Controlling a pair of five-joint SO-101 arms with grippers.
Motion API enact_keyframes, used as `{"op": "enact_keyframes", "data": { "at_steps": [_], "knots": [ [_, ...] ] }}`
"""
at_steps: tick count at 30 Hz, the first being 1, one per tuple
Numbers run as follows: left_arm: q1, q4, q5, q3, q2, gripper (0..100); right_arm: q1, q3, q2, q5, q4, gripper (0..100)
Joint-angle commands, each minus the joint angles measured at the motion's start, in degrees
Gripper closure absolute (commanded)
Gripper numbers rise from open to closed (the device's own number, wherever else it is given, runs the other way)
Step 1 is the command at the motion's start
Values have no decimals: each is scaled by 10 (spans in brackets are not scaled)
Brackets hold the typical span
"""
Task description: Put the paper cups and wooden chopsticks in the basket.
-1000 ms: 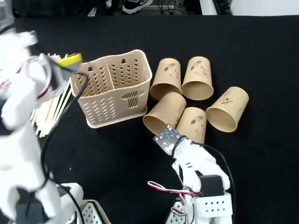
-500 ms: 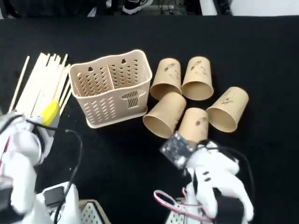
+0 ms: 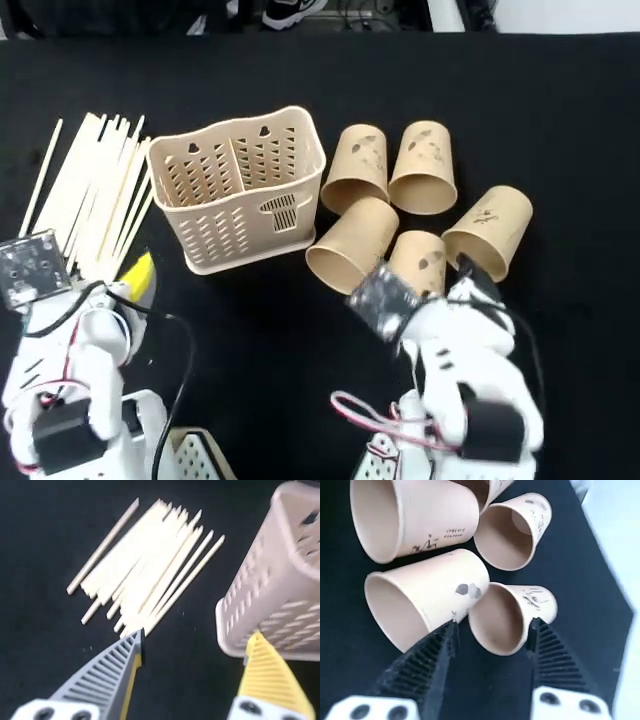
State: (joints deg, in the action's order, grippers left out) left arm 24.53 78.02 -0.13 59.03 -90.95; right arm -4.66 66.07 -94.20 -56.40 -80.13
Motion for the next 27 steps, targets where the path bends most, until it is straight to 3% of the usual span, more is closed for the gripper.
{"op": "enact_keyframes", "data": {
  "at_steps": [1, 14, 18, 22, 27],
  "knots": [
    [4, -18, -7, 64, -43, 679, 5, -36, 105, 28, 39, 761],
    [37, -81, -32, 175, -56, 679, 114, -134, 383, 4, 20, 750],
    [39, -162, -59, 279, -57, 679, 95, -120, 422, -76, 26, 680],
    [41, -167, -78, 312, -58, 679, 46, -74, 427, -120, 116, 680],
    [41, -167, -79, 320, -58, 679, 19, 51, 428, -122, 329, 681]
  ]
}}
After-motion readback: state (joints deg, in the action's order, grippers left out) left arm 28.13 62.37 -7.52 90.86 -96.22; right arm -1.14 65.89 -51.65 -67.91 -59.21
